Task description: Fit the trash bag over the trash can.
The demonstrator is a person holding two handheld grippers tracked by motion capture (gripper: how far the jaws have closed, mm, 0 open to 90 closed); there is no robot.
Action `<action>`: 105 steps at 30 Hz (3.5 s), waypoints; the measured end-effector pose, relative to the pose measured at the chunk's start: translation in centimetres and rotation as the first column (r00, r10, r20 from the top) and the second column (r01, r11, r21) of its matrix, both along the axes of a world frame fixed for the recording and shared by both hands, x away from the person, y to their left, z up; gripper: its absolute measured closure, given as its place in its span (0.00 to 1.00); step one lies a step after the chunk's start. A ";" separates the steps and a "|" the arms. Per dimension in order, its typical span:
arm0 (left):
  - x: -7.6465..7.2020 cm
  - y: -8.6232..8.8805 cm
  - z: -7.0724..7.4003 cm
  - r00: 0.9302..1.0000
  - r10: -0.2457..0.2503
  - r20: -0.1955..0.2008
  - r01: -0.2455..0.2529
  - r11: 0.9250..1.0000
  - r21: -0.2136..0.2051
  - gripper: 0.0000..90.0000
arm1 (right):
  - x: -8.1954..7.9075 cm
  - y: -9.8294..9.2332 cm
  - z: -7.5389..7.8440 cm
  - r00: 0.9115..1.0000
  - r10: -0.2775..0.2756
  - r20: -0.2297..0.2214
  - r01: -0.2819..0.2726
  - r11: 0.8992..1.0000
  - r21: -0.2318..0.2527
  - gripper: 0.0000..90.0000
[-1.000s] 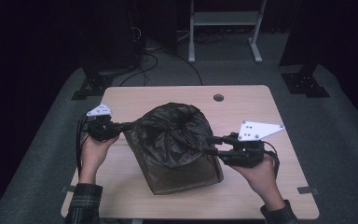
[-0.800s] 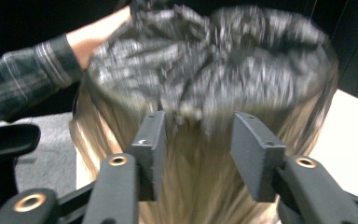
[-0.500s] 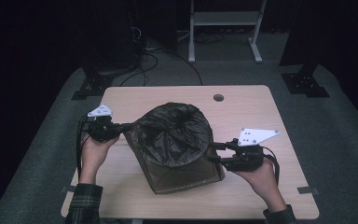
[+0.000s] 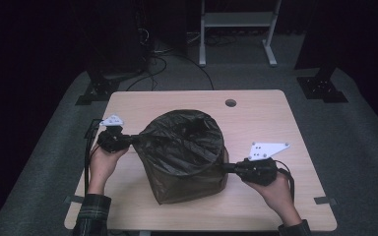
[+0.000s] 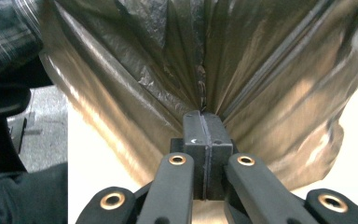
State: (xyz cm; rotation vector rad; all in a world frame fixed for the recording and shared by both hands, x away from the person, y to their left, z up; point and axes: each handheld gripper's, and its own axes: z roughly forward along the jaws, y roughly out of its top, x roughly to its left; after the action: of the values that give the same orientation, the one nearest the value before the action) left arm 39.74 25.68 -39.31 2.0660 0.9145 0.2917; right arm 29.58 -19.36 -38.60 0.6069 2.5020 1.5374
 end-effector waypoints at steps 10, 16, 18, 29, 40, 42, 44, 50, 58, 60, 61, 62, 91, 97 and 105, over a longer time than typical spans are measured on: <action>0.0 -0.3 -2.2 0.998 -0.011 -0.055 0.012 1.000 0.024 1.00 | -0.3 0.3 -2.8 0.997 0.036 -0.065 -0.038 0.999 -0.036 1.00; -0.7 -0.1 -3.0 0.998 -0.009 -0.061 0.011 0.999 0.033 1.00 | -1.0 1.1 -3.8 0.993 0.076 -0.094 -0.082 0.995 -0.064 1.00; -0.7 0.2 -3.1 0.998 0.016 -0.057 -0.012 0.998 0.060 1.00 | -1.3 1.5 -4.0 0.991 0.092 -0.092 -0.100 0.992 -0.083 1.00; 0.0 0.6 -4.2 0.995 0.065 -0.070 -0.055 0.989 0.136 1.00 | -0.4 1.1 -5.4 0.993 0.025 -0.118 -0.046 0.982 -0.183 1.00; -0.4 0.9 -3.2 0.999 0.038 -0.026 -0.037 0.999 0.022 0.85 | -0.1 -0.1 -5.0 0.994 -0.041 -0.101 0.023 0.984 -0.177 0.82; -0.5 1.0 -2.6 0.999 0.029 -0.017 -0.029 1.000 -0.001 0.81 | -0.2 -0.2 -4.4 0.995 -0.038 -0.089 0.023 0.987 -0.160 0.75; -0.7 1.0 -1.9 1.000 0.028 0.001 -0.028 0.999 -0.022 0.77 | -0.2 -0.3 -3.7 0.996 -0.038 -0.079 0.026 0.989 -0.142 0.74; -1.4 1.2 0.2 0.999 0.016 0.049 -0.013 0.998 -0.054 0.63 | -0.2 -1.0 -2.0 0.998 -0.046 -0.051 0.041 0.996 -0.081 0.55; -3.3 1.2 0.8 0.997 -0.025 0.078 0.027 0.999 -0.023 0.28 | 0.2 -1.9 0.1 0.997 -0.070 -0.037 0.070 0.997 -0.015 0.16; -3.8 1.3 0.7 0.996 -0.028 0.080 0.030 0.999 -0.017 0.18 | 0.3 -2.1 0.7 0.998 -0.064 -0.021 0.064 0.998 0.002 0.16; -4.1 1.4 0.7 0.996 -0.032 0.086 0.034 0.999 -0.019 0.18 | 0.3 -2.2 1.0 0.998 -0.061 -0.014 0.062 0.998 0.009 0.15; -4.4 1.4 0.7 0.996 -0.023 0.086 0.024 1.000 -0.018 0.13 | 0.3 -2.2 1.3 0.998 -0.056 -0.012 0.056 0.998 0.018 0.14; -12.1 -0.4 -5.4 0.978 -0.200 0.062 0.190 0.971 0.145 0.00 | 2.4 1.3 8.6 0.994 -0.016 0.108 0.011 0.999 0.047 0.12; -12.1 -1.0 -7.2 0.972 -0.235 0.026 0.228 0.961 0.159 0.00 | 3.0 2.6 9.6 0.994 0.006 0.113 -0.010 0.999 0.032 0.12; -12.0 -1.4 -8.9 0.971 -0.238 0.006 0.234 0.957 0.170 0.00 | 4.0 4.9 10.0 0.995 0.039 0.089 -0.037 0.999 -0.020 0.12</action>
State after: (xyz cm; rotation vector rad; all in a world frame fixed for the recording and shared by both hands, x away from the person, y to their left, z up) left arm 27.71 24.29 -48.22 2.2963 0.6365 0.2746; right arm 33.62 -14.41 -28.60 0.4797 2.4724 1.5178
